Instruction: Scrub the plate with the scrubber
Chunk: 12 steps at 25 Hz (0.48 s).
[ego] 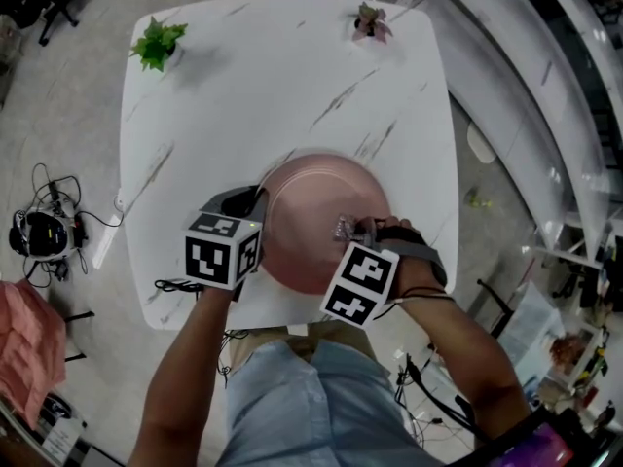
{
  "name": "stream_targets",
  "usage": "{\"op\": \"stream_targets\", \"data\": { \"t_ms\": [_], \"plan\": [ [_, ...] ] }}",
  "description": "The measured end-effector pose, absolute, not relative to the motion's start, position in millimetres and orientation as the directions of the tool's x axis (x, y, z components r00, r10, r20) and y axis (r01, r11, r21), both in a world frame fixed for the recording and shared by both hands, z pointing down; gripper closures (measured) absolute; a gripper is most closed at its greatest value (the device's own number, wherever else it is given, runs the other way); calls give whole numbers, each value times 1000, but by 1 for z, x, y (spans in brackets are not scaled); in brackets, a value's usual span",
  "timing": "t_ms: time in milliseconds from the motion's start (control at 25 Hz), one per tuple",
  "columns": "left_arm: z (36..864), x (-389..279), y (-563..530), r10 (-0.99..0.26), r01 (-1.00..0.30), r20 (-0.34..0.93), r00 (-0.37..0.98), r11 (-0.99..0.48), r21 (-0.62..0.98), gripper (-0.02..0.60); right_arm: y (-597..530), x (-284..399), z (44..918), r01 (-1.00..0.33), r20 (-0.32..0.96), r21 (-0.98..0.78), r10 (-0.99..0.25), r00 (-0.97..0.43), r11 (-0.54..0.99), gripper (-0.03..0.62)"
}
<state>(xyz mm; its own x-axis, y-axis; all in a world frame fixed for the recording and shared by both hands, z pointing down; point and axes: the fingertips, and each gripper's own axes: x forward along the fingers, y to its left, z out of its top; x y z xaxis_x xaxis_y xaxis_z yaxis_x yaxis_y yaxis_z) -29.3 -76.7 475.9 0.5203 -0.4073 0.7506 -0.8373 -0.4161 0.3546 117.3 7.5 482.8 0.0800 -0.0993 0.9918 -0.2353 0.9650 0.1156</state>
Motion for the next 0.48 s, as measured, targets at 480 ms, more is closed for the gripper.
{"op": "stream_targets", "data": {
  "t_ms": [480],
  "plan": [
    [475, -28, -77, -407, -837, 751, 521, -414, 357, 563, -60, 117, 482, -347, 980, 200, -184, 79, 916, 517]
  ]
}}
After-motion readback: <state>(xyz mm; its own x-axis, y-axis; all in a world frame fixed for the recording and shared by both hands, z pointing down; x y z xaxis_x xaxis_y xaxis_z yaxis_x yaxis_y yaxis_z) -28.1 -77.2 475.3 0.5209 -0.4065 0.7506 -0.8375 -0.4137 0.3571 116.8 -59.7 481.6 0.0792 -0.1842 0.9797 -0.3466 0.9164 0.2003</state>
